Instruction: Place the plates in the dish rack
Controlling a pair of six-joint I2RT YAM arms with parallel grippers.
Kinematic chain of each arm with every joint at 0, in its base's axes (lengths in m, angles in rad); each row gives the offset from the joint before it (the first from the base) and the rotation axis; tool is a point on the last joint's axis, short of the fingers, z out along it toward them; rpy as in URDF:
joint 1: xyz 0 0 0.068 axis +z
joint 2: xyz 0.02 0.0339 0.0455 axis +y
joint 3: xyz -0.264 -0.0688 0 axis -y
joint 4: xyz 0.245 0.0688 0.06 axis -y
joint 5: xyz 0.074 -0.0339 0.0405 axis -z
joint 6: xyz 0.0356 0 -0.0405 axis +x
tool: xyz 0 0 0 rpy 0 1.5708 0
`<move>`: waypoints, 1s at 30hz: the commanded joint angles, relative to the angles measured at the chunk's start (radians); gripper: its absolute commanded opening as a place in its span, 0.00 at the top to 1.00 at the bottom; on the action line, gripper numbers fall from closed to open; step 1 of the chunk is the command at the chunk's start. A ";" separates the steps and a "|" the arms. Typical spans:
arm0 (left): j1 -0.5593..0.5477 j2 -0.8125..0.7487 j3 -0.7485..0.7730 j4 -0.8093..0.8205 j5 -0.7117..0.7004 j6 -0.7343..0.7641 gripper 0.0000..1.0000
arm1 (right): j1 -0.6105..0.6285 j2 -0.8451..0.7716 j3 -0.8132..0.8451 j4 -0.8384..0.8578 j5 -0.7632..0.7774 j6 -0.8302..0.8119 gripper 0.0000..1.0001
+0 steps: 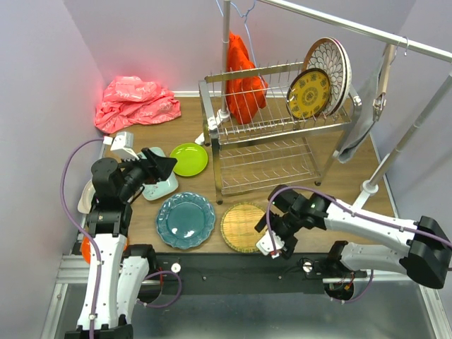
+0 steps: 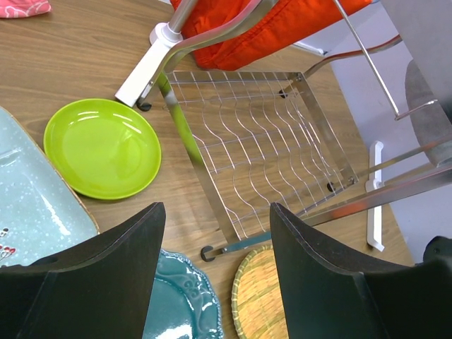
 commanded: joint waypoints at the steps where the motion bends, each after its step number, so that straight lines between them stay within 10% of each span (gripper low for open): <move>1: 0.006 -0.018 -0.011 0.003 0.036 -0.013 0.30 | 0.048 -0.010 -0.067 0.143 0.049 0.057 0.09; 16: 0.006 -0.043 -0.022 -0.010 0.039 -0.016 0.30 | 0.143 -0.025 -0.246 0.453 0.198 0.164 0.23; 30: 0.006 -0.061 -0.045 -0.013 0.057 -0.030 0.30 | 0.169 -0.073 -0.291 0.463 0.214 0.213 0.61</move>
